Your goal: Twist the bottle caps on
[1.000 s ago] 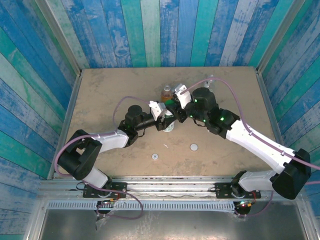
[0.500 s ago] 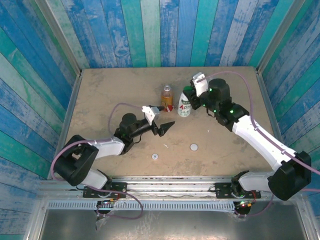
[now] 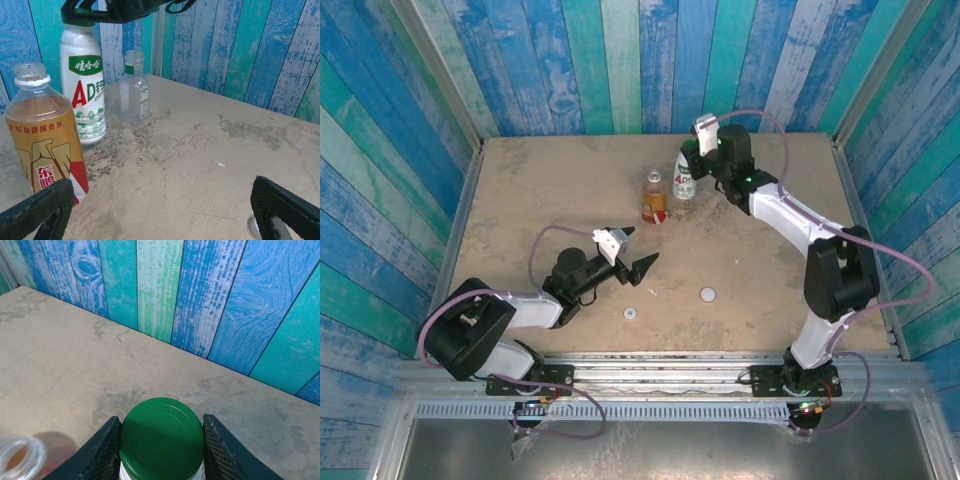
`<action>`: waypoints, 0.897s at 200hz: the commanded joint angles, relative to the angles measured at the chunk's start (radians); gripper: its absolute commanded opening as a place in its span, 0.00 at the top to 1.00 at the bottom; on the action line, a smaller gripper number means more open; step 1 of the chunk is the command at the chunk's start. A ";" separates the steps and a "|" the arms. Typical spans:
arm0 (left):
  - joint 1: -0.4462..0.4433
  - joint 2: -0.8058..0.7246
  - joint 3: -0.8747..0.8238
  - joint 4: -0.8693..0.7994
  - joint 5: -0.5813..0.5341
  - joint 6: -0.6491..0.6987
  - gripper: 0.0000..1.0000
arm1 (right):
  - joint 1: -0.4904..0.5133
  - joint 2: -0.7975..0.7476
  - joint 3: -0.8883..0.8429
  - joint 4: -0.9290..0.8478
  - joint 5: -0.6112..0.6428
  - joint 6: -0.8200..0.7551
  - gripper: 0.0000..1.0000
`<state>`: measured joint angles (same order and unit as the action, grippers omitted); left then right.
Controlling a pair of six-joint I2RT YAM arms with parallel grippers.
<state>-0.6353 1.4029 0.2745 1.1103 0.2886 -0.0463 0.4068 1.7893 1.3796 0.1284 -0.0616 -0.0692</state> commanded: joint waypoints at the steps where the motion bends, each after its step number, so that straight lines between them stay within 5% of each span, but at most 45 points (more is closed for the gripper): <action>1: -0.006 -0.049 -0.008 0.044 -0.031 0.037 0.06 | -0.002 0.066 0.068 0.016 -0.022 0.025 0.98; 59: -0.007 -0.056 -0.010 0.022 -0.053 0.042 0.06 | -0.005 0.136 0.112 -0.020 -0.027 0.002 0.86; 126: -0.007 -0.013 0.006 -0.004 -0.095 0.047 0.06 | -0.005 0.082 0.175 -0.081 -0.064 -0.025 0.31; 179: -0.006 0.065 0.079 -0.009 -0.114 0.077 0.06 | -0.020 -0.051 0.062 -0.086 -0.010 -0.018 0.14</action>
<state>-0.6369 1.4174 0.2962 1.0935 0.1947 -0.0021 0.4034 1.8248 1.4902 0.0566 -0.1081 -0.0948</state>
